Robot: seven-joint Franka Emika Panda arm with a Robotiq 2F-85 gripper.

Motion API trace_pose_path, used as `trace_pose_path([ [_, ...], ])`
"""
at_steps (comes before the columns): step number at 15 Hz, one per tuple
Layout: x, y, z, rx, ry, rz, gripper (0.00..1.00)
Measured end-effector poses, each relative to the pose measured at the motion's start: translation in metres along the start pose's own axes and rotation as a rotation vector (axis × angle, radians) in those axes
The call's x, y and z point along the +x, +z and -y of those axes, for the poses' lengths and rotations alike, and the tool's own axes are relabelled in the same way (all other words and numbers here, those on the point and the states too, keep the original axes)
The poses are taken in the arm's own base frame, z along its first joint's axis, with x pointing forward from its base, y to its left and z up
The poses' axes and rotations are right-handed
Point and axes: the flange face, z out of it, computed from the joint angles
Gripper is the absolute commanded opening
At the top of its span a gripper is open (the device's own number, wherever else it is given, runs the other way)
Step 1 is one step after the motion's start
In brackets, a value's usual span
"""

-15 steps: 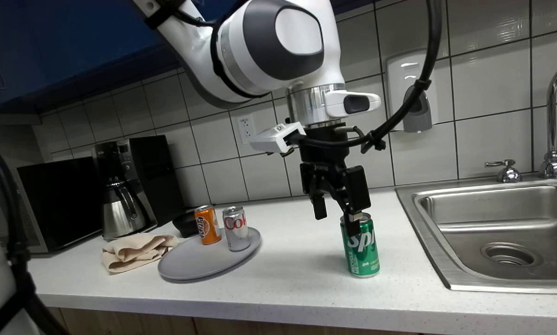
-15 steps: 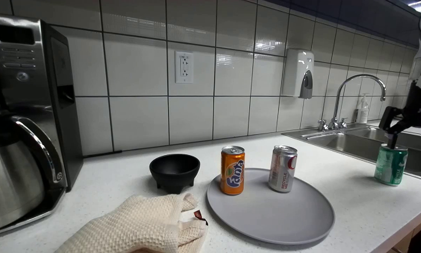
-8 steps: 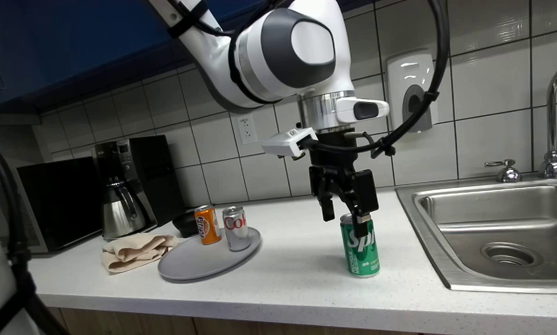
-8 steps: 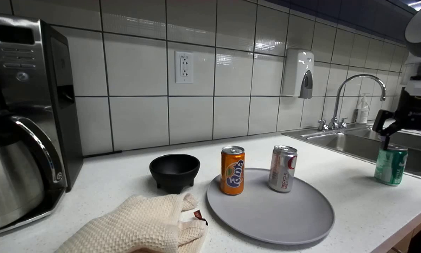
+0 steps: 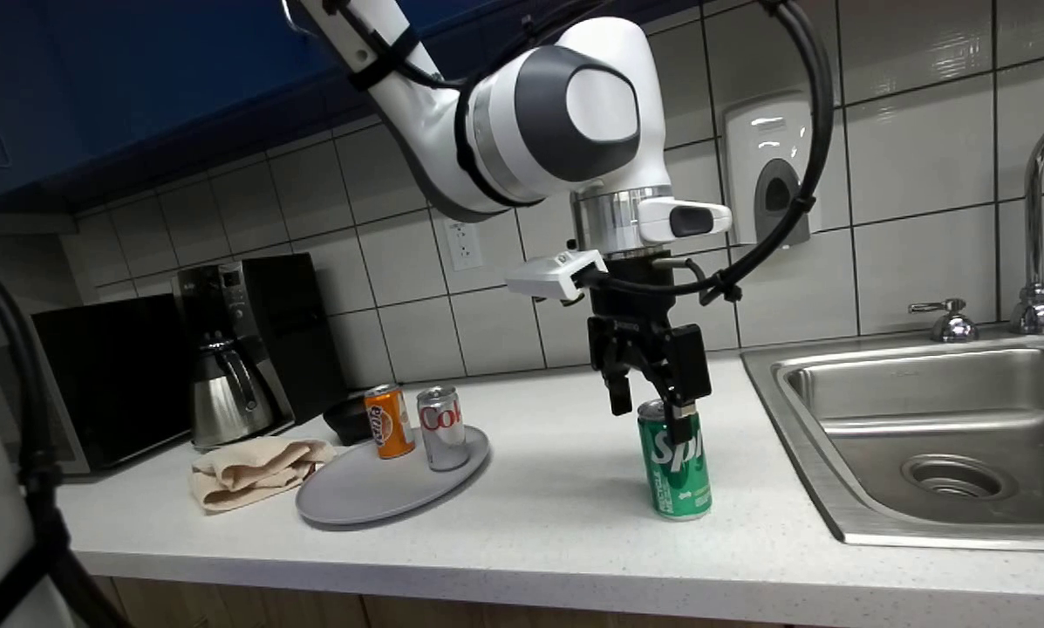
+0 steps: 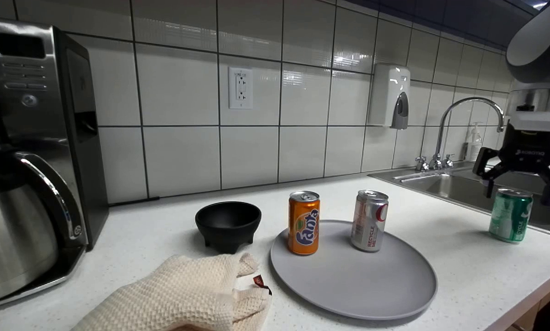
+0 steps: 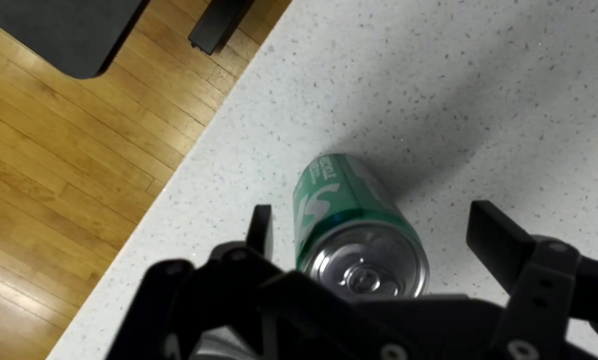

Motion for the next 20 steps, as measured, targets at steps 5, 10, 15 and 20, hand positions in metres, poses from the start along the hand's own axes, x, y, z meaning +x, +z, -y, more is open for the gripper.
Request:
trace_pose_path([
  [5,0.009,0.005,0.003,-0.008,0.001,0.004,1.00],
  [10,0.013,0.008,-0.002,-0.012,0.012,0.009,0.68],
  [15,0.014,0.007,-0.002,-0.011,0.014,0.005,0.38],
  [20,0.014,0.005,0.001,-0.008,0.007,-0.003,0.38],
])
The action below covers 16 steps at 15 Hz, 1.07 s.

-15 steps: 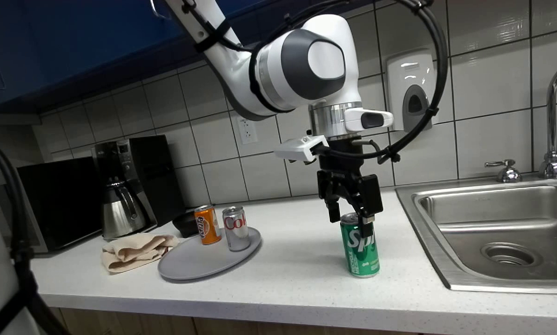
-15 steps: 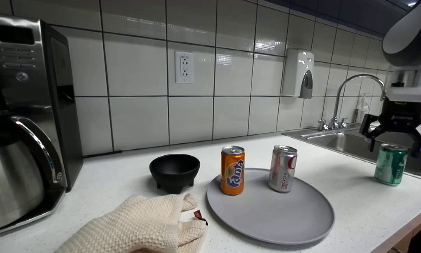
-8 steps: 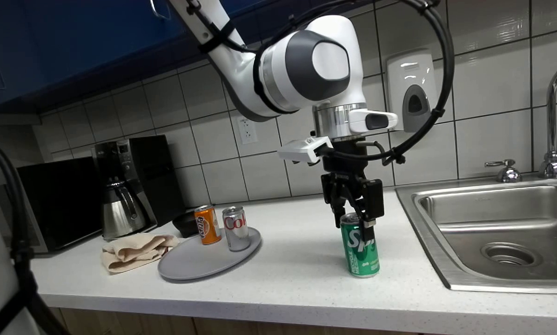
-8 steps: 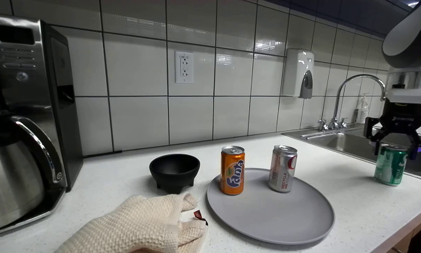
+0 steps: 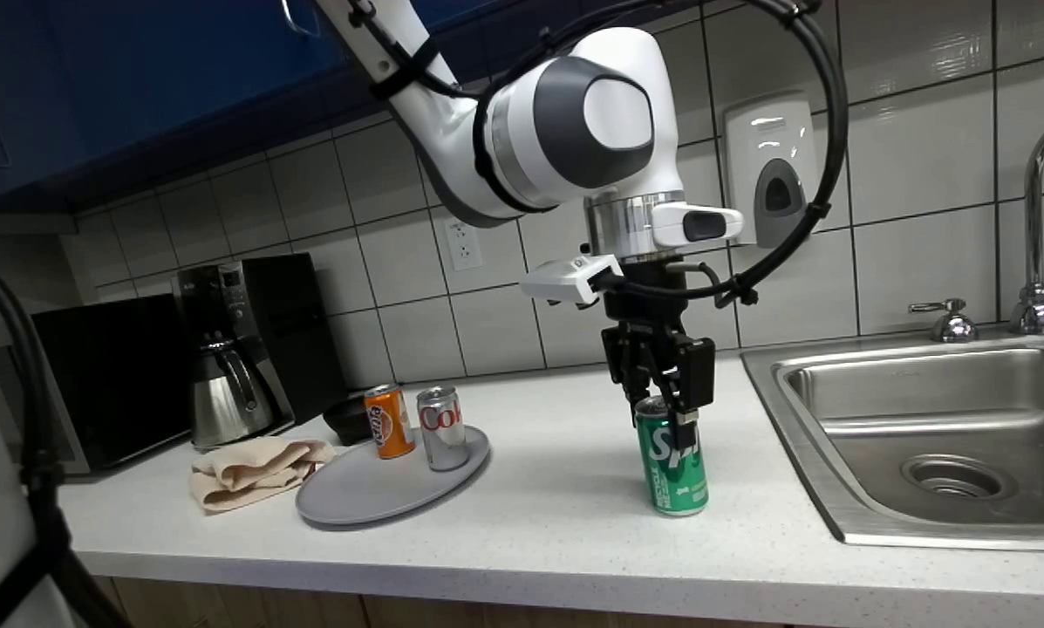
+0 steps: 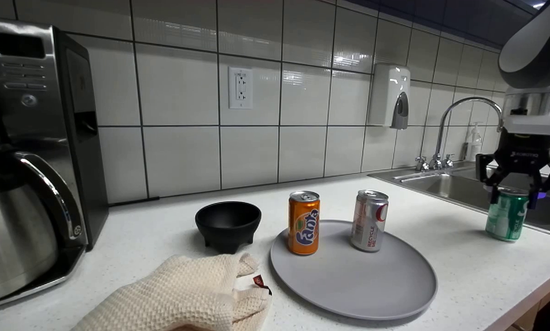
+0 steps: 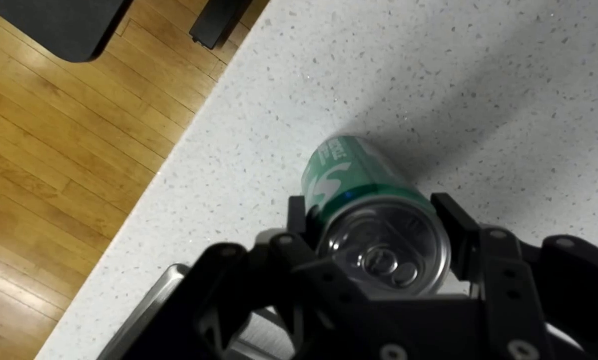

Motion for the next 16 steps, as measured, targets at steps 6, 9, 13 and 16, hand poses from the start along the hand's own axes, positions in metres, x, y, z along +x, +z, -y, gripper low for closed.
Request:
trace_pose_path([
  [6,-0.003,-0.017,0.011,0.011,-0.035,-0.034,0.38],
  [9,-0.011,-0.029,0.021,0.014,-0.073,-0.052,0.38],
  [13,-0.031,-0.037,0.036,0.015,-0.127,-0.053,0.38],
  [16,-0.046,-0.037,0.050,0.011,-0.170,-0.046,0.38],
])
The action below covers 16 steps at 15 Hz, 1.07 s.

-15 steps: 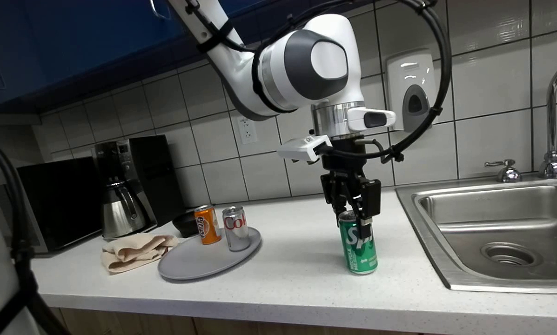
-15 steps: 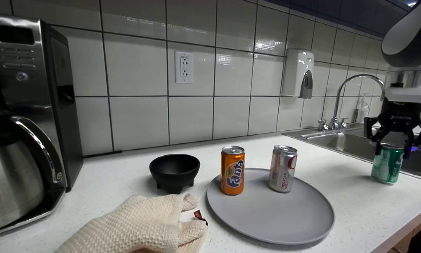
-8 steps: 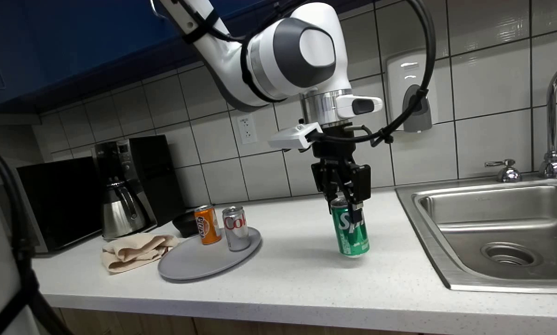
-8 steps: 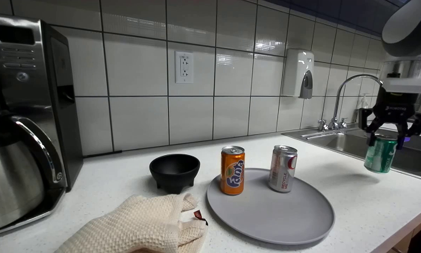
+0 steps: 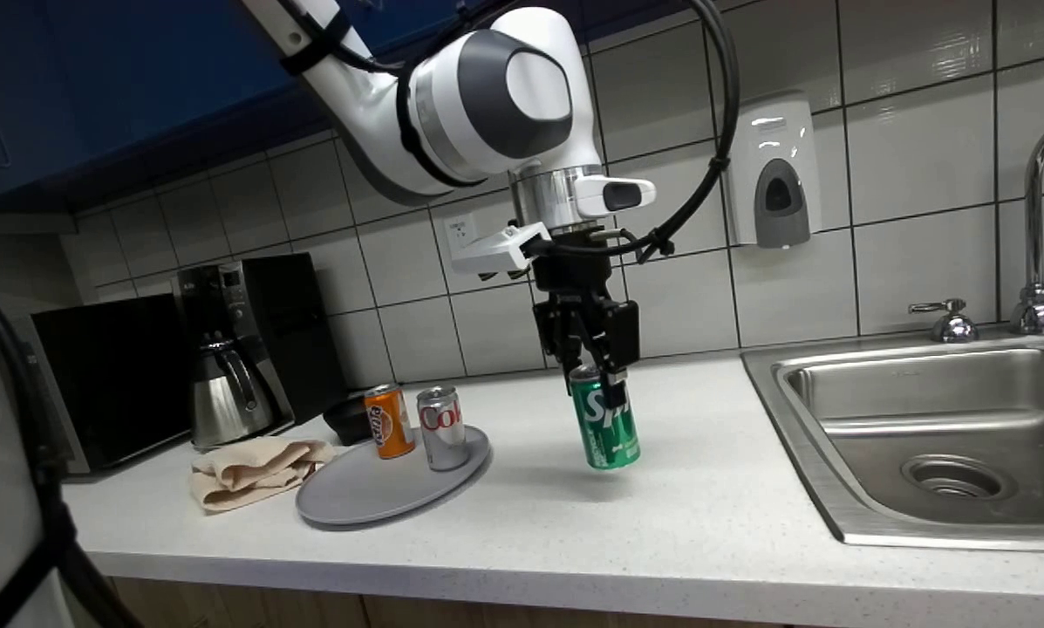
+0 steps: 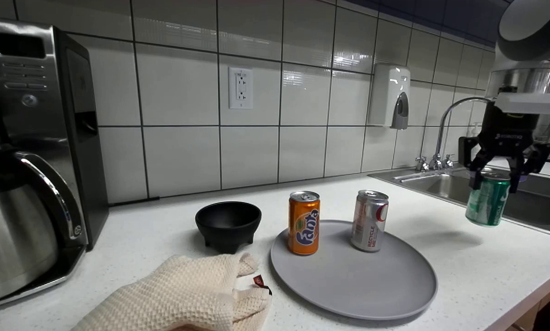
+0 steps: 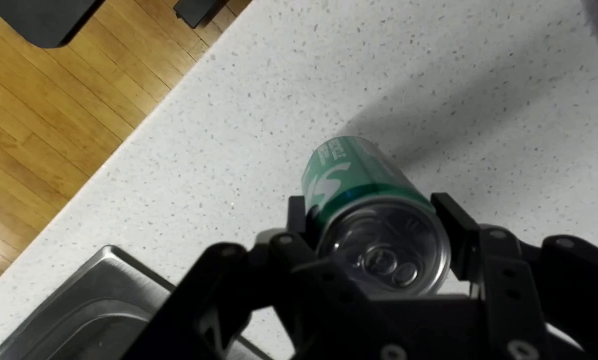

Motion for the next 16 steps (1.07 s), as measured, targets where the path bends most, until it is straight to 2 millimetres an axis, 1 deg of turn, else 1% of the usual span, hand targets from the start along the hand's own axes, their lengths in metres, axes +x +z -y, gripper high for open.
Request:
trace_pose_path([
  [3,-0.010,0.000,0.021,-0.004,-0.045,0.005,0.38],
  [9,-0.031,-0.001,0.073,-0.011,-0.099,-0.001,0.38],
  [16,-0.054,-0.002,0.115,-0.015,-0.153,-0.007,0.38],
])
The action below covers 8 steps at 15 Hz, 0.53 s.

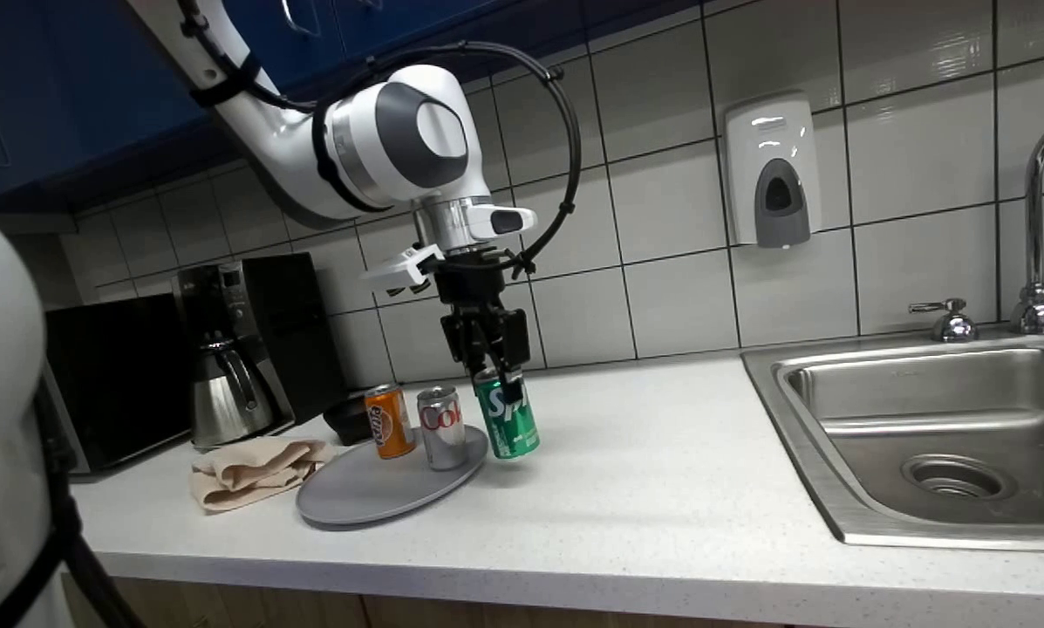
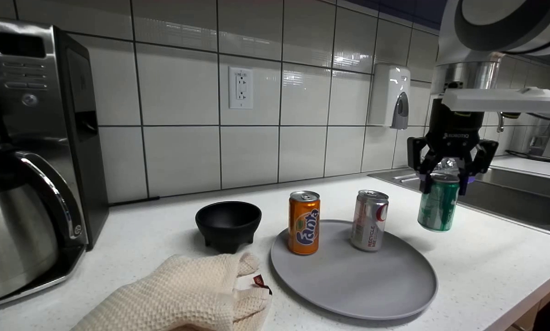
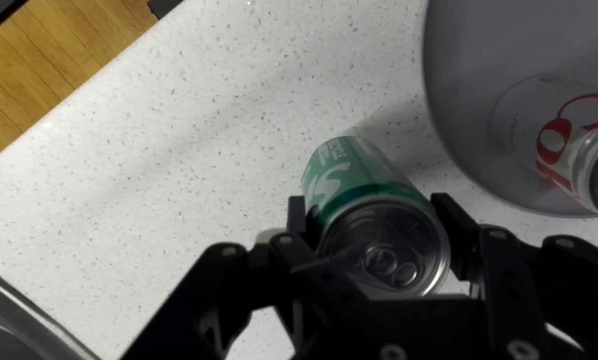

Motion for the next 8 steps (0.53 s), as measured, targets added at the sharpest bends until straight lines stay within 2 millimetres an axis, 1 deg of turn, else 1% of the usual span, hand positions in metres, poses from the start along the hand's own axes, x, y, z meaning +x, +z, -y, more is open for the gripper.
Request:
trace_pose_path([
  [4,-0.009,0.001,0.022,-0.007,-0.027,0.003,0.38],
  [8,-0.014,0.007,0.038,-0.015,-0.042,0.015,0.38],
])
